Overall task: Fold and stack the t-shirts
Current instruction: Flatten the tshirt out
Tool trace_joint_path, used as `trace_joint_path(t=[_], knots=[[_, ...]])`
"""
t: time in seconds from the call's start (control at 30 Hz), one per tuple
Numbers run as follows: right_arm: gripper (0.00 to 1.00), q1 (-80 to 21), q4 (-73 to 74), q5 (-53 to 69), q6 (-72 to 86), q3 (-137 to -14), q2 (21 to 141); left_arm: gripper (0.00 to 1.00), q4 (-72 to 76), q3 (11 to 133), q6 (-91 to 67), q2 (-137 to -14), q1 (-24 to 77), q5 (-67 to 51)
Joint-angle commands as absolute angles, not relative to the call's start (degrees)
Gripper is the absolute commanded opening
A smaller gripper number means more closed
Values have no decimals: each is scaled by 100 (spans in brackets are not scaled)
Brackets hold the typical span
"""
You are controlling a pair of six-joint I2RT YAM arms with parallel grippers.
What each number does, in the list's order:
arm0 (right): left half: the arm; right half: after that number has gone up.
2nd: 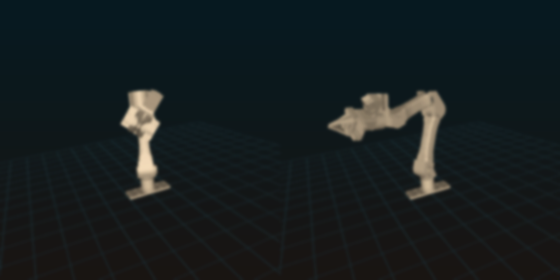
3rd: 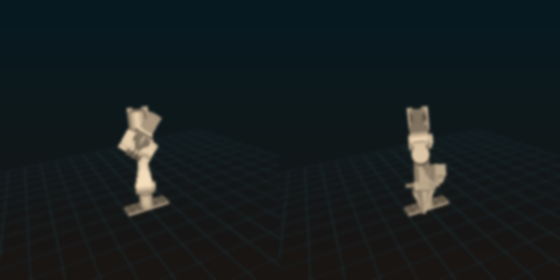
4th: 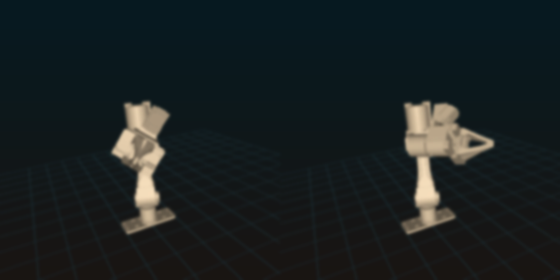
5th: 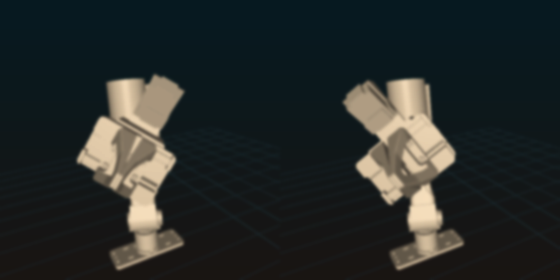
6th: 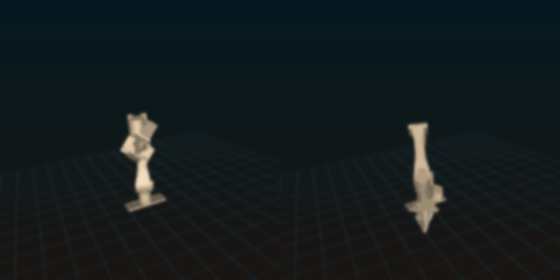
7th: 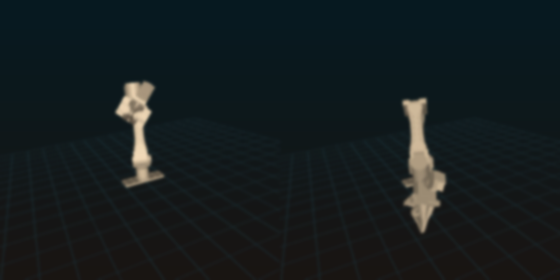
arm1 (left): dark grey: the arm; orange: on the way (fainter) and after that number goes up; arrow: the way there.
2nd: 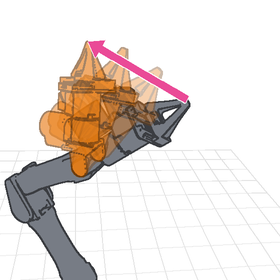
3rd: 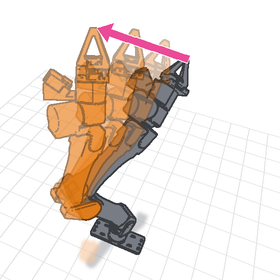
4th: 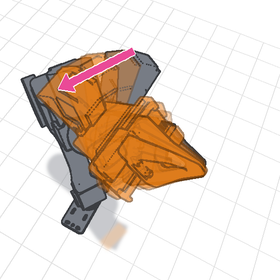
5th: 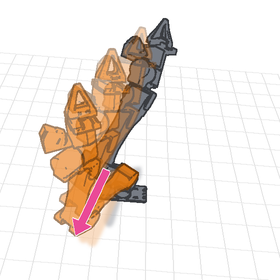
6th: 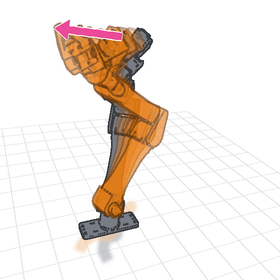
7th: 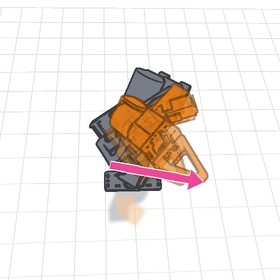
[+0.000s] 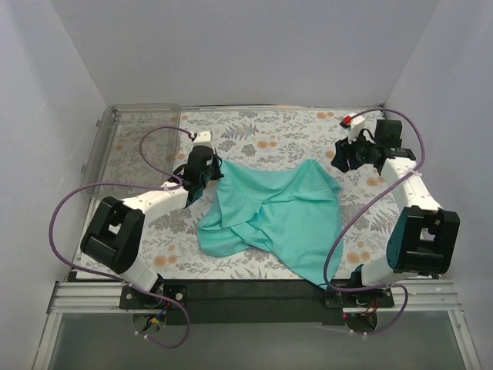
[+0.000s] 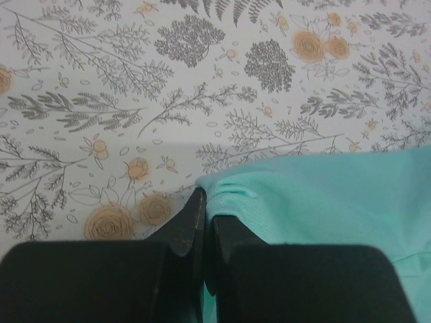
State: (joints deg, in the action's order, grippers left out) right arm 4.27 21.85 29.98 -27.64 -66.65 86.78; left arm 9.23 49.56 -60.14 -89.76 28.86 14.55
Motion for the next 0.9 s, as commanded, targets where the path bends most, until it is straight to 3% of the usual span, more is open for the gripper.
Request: trace_joint_path(t=[0.0, 0.27, 0.53, 0.87], knots=[[50, 597, 2074, 3085, -2953, -6189, 8280, 0, 1011, 5378, -5661, -9009, 2681, 1704], [47, 879, 2057, 3524, -2725, -5801, 8832, 0, 625, 5897, -5449, -9289, 2180, 1152], [47, 809, 2083, 4288, -2198, -6731, 10168, 0, 404, 6196, -5432, -9764, 2118, 703], [46, 607, 2100, 4210, -1776, -7514, 11232, 0, 378, 6214, -5379, -9782, 2092, 501]])
